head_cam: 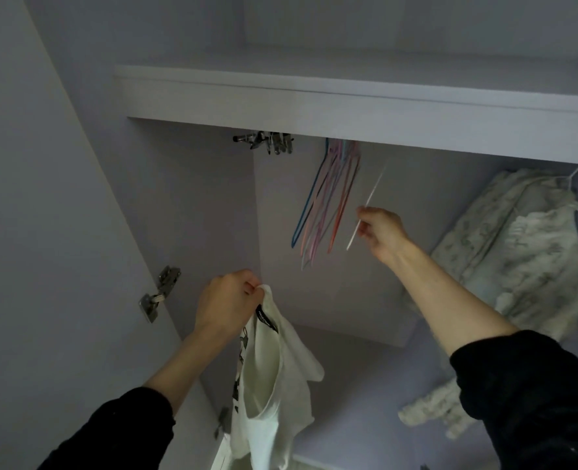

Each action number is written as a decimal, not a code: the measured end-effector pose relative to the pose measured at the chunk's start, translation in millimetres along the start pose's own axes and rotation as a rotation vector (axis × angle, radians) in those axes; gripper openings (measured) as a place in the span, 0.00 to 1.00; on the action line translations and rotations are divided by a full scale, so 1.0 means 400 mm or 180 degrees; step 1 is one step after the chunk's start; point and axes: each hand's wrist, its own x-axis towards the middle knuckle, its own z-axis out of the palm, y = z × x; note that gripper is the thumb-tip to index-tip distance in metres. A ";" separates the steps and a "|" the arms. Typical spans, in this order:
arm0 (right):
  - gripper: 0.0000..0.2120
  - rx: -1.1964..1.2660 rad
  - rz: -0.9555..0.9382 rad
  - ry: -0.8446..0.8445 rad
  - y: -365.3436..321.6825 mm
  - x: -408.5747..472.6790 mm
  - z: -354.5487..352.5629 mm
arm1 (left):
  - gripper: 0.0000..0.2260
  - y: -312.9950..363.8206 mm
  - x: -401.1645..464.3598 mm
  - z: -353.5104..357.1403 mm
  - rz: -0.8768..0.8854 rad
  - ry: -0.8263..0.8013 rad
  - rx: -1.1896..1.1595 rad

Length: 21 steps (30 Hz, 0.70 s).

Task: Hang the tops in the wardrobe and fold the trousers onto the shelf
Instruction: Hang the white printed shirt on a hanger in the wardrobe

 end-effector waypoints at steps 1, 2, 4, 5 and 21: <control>0.11 0.0084 0.0034 -0.0035 0.007 -0.003 -0.013 | 0.04 0.001 -0.002 0.005 0.0063 0.0012 0.0050; 0.12 0.0135 0.0095 -0.0059 0.014 -0.009 -0.029 | 0.03 0.004 -0.005 0.011 0.0220 0.0113 0.0192; 0.13 0.0161 0.0255 -0.0070 0.029 -0.020 -0.065 | 0.03 0.008 -0.012 0.028 0.0941 0.0575 0.0740; 0.15 0.0245 0.0368 -0.0065 0.038 -0.028 -0.087 | 0.03 0.018 -0.018 0.033 0.1251 0.0736 0.1094; 0.13 -0.0125 0.0962 -0.0310 0.241 -0.191 -0.340 | 0.03 0.089 -0.027 0.186 0.2203 0.0798 0.1265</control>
